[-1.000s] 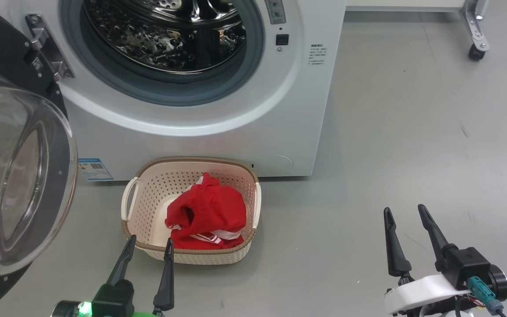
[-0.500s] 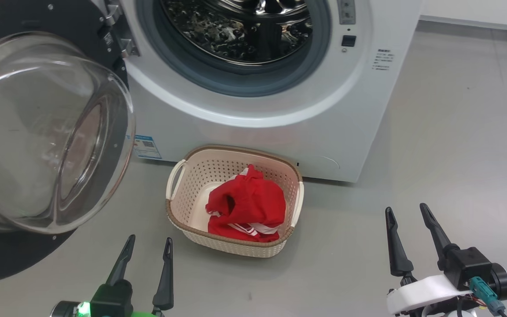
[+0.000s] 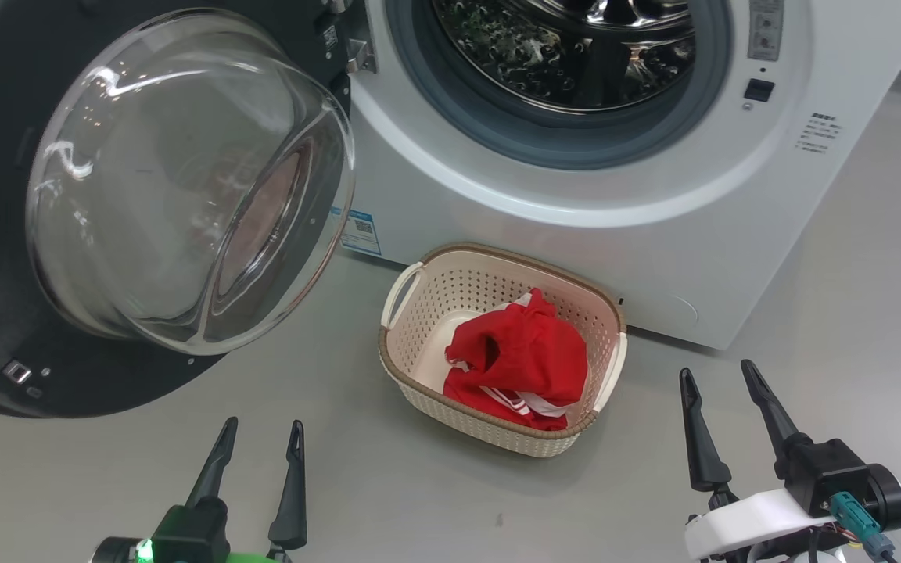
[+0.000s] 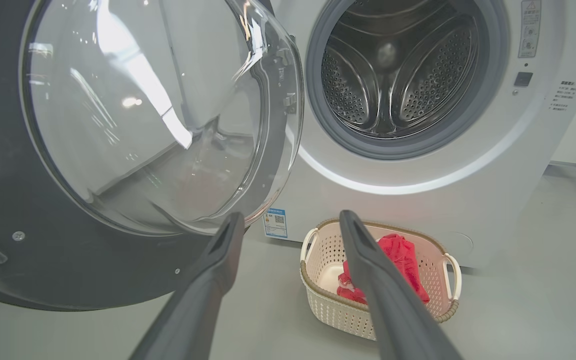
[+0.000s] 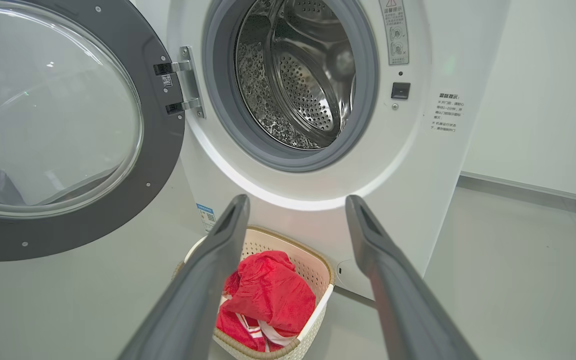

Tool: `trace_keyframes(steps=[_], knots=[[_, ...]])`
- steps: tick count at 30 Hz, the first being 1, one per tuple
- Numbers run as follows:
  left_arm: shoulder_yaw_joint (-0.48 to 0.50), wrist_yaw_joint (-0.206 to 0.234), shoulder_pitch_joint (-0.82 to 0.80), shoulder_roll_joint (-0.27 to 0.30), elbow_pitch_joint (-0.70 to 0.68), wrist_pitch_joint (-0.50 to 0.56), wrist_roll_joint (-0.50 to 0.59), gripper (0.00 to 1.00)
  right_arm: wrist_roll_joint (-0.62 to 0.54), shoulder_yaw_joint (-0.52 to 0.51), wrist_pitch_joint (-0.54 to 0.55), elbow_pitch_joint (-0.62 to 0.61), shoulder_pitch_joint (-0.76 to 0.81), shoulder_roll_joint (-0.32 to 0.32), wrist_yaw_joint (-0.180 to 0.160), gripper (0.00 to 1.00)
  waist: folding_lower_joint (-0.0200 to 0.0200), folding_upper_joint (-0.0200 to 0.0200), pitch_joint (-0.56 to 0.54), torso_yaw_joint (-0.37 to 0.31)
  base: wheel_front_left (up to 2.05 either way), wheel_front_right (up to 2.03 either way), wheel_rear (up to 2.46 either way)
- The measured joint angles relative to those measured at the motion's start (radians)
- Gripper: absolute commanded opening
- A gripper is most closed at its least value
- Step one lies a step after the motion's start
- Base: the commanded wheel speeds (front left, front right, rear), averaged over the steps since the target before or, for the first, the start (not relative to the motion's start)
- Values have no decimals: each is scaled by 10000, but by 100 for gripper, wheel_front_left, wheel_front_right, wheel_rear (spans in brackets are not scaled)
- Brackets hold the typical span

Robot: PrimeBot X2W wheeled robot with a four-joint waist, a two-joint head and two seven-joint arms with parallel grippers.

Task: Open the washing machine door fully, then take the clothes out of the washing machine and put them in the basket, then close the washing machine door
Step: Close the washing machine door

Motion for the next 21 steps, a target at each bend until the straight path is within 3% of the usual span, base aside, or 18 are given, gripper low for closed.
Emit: trace_keyframes(steps=[10,21], knots=[[61,33,-1,-2,17,-88,-69,100,-92,153,0,25,-8,-2,136,100,0,0,130,811,0,0,0],[127,77,-1,-2,23,-102,-134,100,-104,199,0,169,-9,0,207,100,0,0,157,910,0,0,0]])
